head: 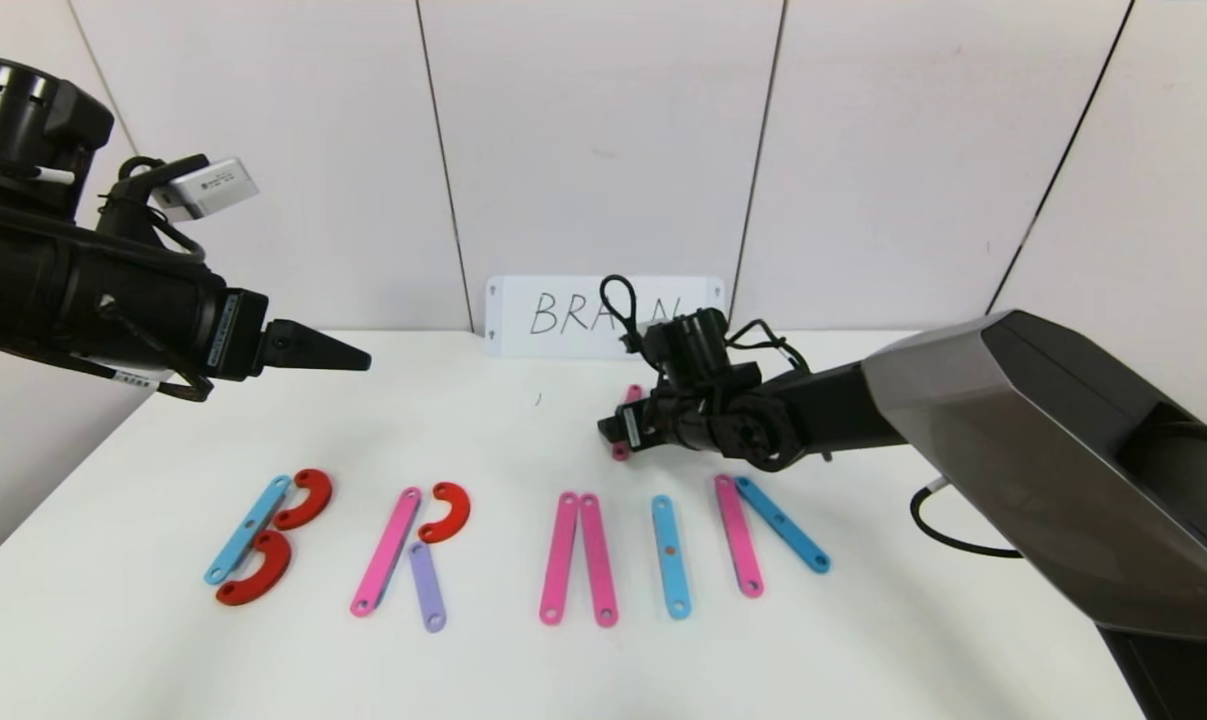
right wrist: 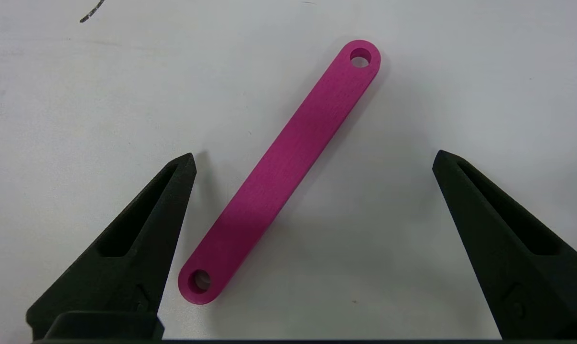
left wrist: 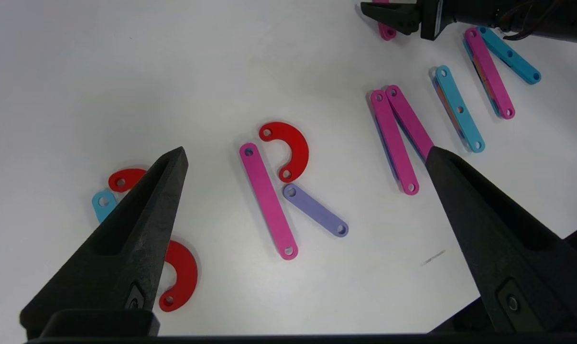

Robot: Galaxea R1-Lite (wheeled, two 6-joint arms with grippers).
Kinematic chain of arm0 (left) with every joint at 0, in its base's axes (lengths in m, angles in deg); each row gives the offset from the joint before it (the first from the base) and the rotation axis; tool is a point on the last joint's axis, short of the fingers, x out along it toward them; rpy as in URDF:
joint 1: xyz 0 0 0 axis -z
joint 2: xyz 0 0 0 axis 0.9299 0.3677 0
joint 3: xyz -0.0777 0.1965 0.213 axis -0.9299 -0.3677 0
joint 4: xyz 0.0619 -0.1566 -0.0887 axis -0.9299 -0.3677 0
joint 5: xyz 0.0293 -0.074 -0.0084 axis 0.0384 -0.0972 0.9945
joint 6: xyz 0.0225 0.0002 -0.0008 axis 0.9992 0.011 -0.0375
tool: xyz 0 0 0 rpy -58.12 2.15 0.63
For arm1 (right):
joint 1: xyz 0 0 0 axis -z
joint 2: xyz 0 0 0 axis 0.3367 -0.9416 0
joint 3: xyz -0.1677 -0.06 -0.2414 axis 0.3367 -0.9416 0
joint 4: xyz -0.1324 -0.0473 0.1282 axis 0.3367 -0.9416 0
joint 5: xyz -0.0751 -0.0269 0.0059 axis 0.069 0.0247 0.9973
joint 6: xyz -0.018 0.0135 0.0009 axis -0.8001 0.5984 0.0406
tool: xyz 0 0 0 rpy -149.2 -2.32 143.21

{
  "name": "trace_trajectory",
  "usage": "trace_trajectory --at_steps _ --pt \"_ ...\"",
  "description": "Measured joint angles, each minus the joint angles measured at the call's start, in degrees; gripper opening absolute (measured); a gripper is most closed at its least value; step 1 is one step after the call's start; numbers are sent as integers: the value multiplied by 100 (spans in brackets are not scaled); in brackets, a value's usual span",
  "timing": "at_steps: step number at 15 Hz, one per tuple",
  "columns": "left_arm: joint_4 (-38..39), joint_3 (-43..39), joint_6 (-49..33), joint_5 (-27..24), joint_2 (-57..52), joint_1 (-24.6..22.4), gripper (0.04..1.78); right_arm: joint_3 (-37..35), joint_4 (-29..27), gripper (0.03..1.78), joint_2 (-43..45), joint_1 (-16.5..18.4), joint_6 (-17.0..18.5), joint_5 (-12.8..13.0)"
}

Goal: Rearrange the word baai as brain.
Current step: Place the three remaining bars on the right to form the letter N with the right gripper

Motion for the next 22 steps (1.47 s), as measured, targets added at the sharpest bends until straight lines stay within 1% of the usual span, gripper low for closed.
trace_trajectory --at_steps 2,3,5,7,9,10,11,12,13,22 --pt "-2 0 2 -2 11 2 174 6 5 168 -26 -16 0 -2" --pt "-5 0 0 -2 16 2 174 12 11 161 -35 -18 5 0" --pt "-5 0 0 -4 16 2 174 22 9 140 -50 -22 6 -4" --pt "-5 0 2 0 18 0 174 22 11 109 -56 -27 9 -6" --pt "-5 0 0 -2 20 -2 174 22 13 70 -66 -35 9 -9" --pt "-5 0 0 -2 20 -2 174 22 16 54 -67 -46 16 -9" --pt "-2 0 -1 -2 20 -5 174 22 16 40 -67 -52 17 -11" --pt "-2 0 -1 -2 20 -5 174 22 16 31 -67 -52 17 -11" --pt "-5 0 0 -2 20 -2 174 22 20 27 -67 -52 22 -11" --pt "0 0 -1 0 20 -5 174 -16 -13 27 7 -41 41 -4"
